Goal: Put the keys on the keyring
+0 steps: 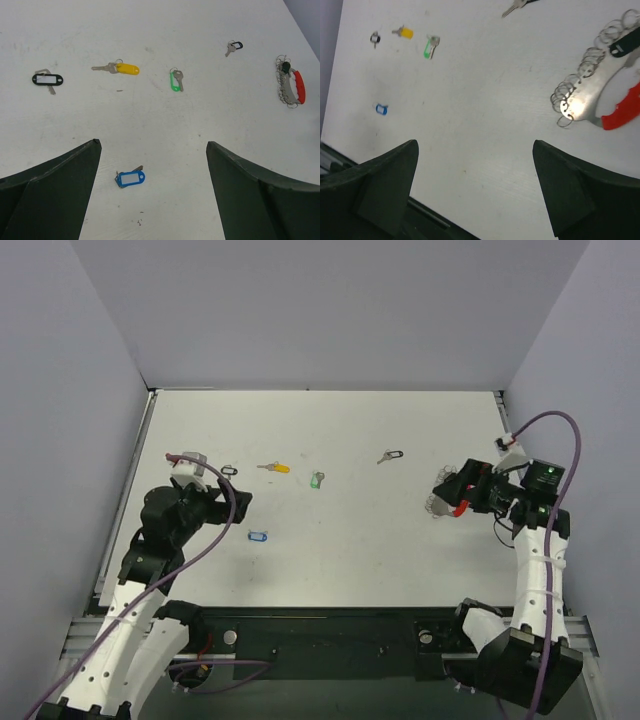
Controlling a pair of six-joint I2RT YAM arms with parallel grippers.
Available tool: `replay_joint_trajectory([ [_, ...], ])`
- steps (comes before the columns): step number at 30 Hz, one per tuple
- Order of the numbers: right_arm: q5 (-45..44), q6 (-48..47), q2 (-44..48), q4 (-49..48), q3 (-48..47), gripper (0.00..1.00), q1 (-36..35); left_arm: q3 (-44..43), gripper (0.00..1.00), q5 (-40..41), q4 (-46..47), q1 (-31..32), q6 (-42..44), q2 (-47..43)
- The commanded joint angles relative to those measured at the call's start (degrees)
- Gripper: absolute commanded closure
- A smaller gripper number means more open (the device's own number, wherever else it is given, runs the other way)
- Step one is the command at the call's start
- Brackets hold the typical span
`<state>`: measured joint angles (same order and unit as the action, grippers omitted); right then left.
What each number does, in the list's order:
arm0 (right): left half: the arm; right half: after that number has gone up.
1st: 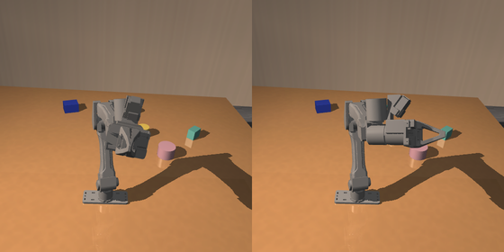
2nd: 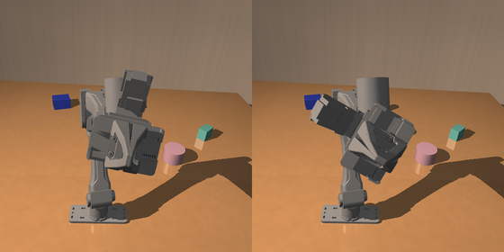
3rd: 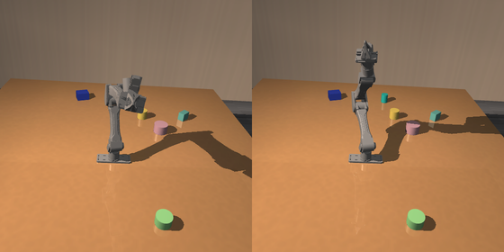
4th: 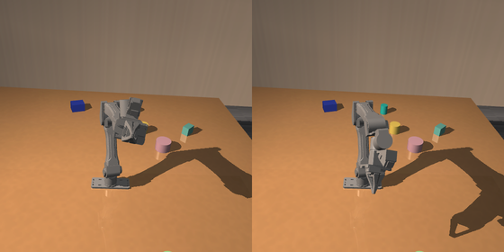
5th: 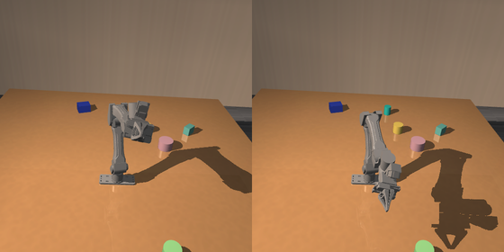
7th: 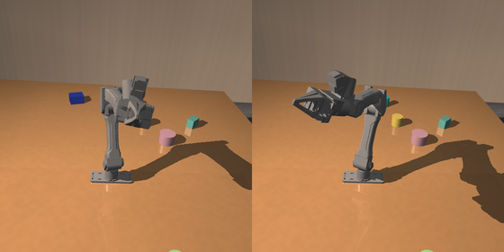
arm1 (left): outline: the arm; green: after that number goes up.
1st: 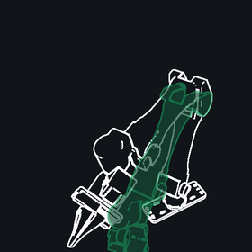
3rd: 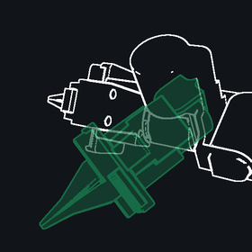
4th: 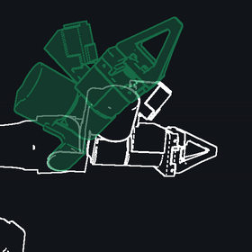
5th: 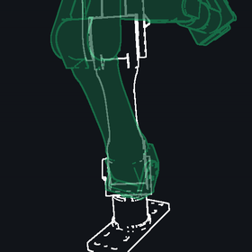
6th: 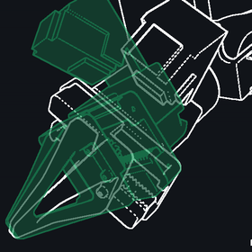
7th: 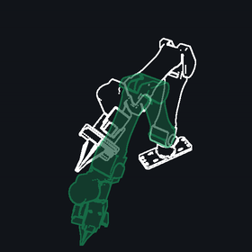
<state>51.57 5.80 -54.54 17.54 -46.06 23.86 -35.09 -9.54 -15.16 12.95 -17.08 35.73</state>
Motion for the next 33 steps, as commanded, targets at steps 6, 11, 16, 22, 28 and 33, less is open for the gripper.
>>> replay_joint_trajectory([
  [6,-6.46,-20.4,-1.97,15.85,-11.23,0.08,-18.12,-0.06,0.03,-6.9,4.88,0.41,-11.21,8.21],
  [11,-8.15,-19.25,-0.31,14.28,-9.75,0.08,-19.64,-1.12,0.03,4.4,2.51,10.13,-12.1,12.51],
  [16,-4.74,-19.07,1.63,10.5,-5.45,0.08,-18.5,-1.74,0.03,14.19,1.8,19.29,-12.27,18.23],
  [22,-1.56,-19.34,1.63,10.15,-3.42,0.07,-17.62,-1.56,0.03,16.22,4.35,20.36,-12.63,24.47],
  [28,-0.24,-20.21,1.02,10.32,-1.57,0.05,-19.2,-1.12,0.03,15.69,6.98,20.54,-13.85,28.08],
  [33,-1.3,-20.39,0.93,10.41,-1.4,0.05,-19.2,1.25,0.03,15.61,9.53,20.45,-16.13,29.14],
])
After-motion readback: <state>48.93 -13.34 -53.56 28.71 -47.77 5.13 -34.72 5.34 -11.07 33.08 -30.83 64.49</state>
